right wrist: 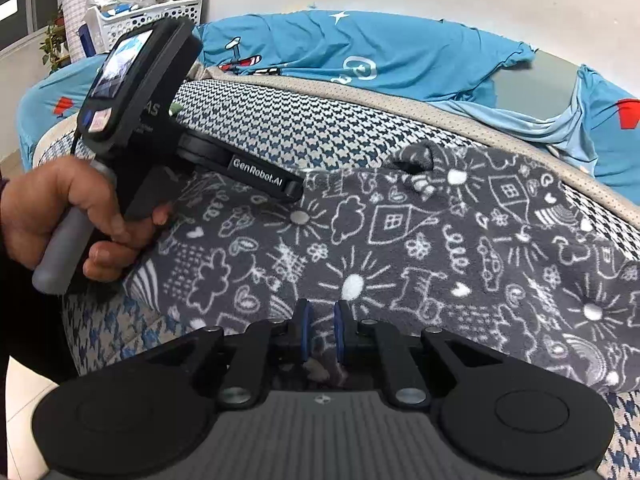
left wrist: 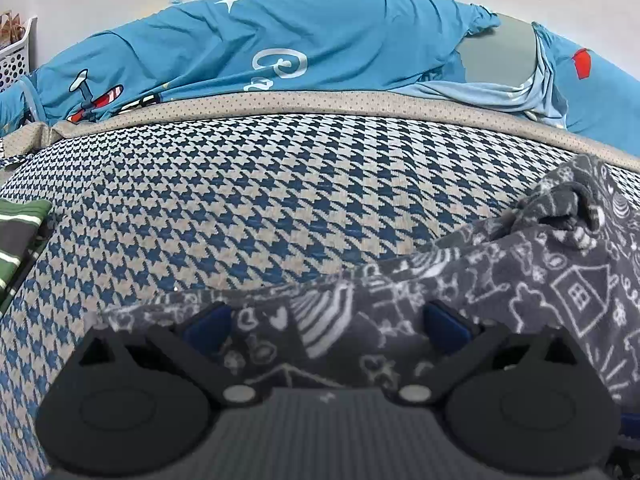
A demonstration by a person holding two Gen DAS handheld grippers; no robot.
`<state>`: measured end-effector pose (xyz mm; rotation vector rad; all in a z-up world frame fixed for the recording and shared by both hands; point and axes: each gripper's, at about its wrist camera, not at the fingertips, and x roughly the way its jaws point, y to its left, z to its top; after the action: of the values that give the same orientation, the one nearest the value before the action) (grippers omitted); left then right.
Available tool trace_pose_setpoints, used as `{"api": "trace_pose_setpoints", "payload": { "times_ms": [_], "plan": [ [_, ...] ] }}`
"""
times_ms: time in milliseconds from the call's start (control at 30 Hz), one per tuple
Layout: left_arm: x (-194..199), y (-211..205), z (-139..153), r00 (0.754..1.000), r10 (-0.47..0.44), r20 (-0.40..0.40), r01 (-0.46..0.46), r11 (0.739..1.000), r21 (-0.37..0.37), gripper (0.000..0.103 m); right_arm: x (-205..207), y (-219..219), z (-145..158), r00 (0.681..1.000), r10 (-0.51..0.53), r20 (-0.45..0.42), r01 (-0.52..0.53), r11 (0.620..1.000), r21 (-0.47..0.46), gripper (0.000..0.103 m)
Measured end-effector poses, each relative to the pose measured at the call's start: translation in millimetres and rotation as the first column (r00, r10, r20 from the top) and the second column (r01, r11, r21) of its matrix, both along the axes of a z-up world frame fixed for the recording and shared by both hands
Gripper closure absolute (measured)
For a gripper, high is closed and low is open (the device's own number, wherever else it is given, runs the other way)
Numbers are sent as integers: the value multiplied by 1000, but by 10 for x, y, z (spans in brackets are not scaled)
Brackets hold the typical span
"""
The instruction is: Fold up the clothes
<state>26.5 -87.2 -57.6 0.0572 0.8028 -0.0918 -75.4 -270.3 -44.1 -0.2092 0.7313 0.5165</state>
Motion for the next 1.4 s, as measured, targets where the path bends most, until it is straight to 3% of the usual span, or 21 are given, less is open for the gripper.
{"api": "trace_pose_setpoints", "payload": {
  "times_ms": [900, 1167, 1400],
  "plan": [
    [-319, 100, 168, 999, -33, -38, 35, 998, 50, 0, 679, 221, 99, 978, -204, 46, 200, 976, 84, 89],
    [-301, 159, 95, 997, -30, -68, 32, 999, 24, 0, 856, 285, -40, 970, -244, 15, 242, 967, 78, 89],
    [-300, 100, 36, 997, -29, -72, 33, 998, 54, 0, 980, 269, -124, 962, -273, -17, 273, 957, 97, 90]
  ]
}}
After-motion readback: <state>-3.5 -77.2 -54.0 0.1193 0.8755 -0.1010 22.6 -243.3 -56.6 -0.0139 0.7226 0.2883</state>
